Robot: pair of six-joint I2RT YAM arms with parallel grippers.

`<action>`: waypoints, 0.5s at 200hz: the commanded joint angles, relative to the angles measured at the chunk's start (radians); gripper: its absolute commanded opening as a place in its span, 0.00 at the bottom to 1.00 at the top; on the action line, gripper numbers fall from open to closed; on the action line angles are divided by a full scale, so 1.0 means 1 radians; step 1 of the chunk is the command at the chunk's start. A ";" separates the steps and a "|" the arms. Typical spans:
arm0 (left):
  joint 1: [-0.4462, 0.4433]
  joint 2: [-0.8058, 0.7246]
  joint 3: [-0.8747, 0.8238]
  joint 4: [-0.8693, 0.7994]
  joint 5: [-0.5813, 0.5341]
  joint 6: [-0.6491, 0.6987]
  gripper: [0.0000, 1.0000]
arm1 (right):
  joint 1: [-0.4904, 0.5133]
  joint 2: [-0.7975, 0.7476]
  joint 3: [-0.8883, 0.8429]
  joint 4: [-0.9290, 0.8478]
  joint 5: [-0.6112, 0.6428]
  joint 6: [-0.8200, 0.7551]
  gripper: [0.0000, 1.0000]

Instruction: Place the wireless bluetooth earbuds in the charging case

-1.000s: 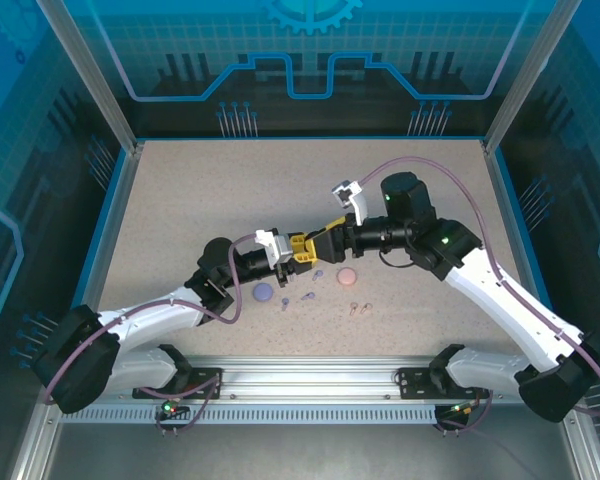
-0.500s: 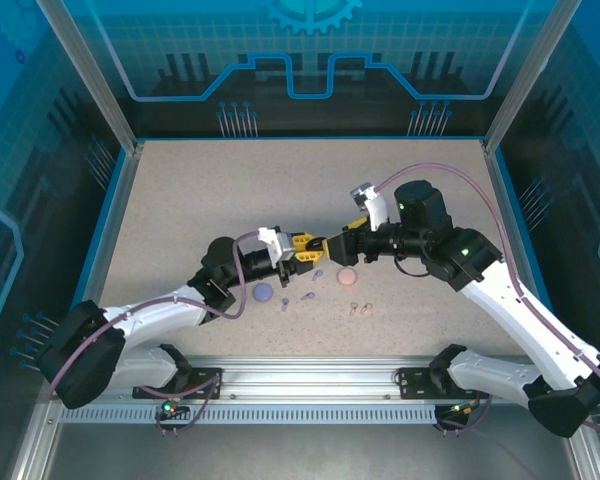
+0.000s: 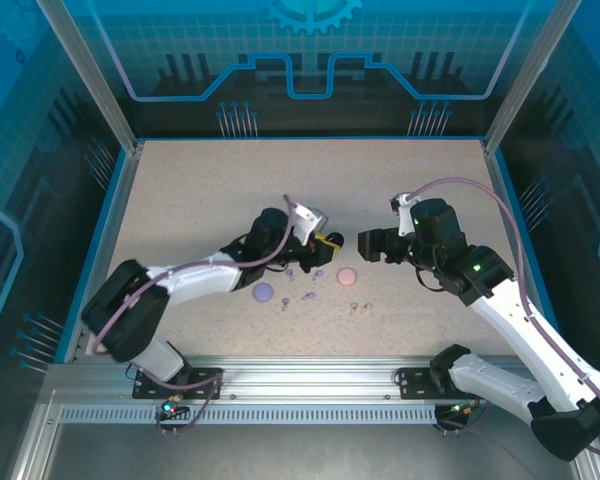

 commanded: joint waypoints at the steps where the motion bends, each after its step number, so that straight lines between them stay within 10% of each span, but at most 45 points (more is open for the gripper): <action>1: 0.014 0.133 0.152 -0.254 0.080 -0.105 0.06 | -0.022 -0.035 -0.030 0.044 0.013 0.033 0.95; 100: 0.014 0.490 0.541 -0.568 0.037 -0.150 0.10 | -0.057 -0.089 -0.072 0.013 -0.009 0.043 1.00</action>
